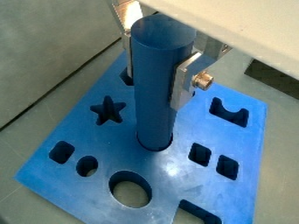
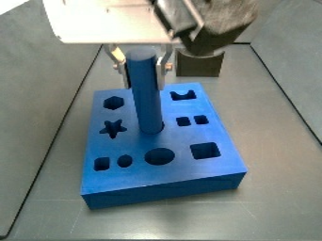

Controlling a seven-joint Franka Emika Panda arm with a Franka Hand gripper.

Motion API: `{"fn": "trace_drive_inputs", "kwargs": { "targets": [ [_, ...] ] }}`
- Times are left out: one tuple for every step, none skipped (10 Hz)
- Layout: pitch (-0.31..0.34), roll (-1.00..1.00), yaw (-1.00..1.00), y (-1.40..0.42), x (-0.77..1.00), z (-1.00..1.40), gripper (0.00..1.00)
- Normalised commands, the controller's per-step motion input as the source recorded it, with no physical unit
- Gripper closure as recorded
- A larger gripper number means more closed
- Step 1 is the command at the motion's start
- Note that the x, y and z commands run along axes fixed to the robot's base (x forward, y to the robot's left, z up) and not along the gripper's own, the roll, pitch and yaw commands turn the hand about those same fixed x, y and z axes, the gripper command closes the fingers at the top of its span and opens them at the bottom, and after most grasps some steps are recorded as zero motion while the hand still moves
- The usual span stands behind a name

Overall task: Pick up the round object. Move up. Move to above the board. Insert the round object.
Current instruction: Insert the round object.

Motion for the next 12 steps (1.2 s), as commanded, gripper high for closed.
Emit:
{"fn": "trace_drive_inputs", "kwargs": {
  "targets": [
    [-0.014,0.16,-0.04,-0.03,0.15,-1.0,1.0],
    [-0.009,0.19,-0.01,0.0,0.17,-1.0,1.0],
    [-0.003,0.22,0.0,0.0,0.18,-1.0,1.0],
    [0.0,0.28,0.0,0.0,0.13,-1.0,1.0],
    [0.0,0.29,-0.15,0.0,0.06,-1.0,1.0],
    [0.071,0.17,-0.31,0.0,0.11,-1.0,1.0],
    [0.069,0.12,-0.37,0.0,0.15,-1.0,1.0],
    [0.011,0.09,-0.43,0.0,0.27,-1.0,1.0],
    [0.034,0.03,-0.38,-0.05,0.32,-1.0,1.0],
    [0.023,-0.49,-0.09,0.11,0.21,-0.35,1.0],
    [-0.023,-0.01,0.0,0.0,0.0,0.0,1.0],
    [-0.211,0.06,0.03,-0.14,0.0,-0.14,1.0]
  ]
}}
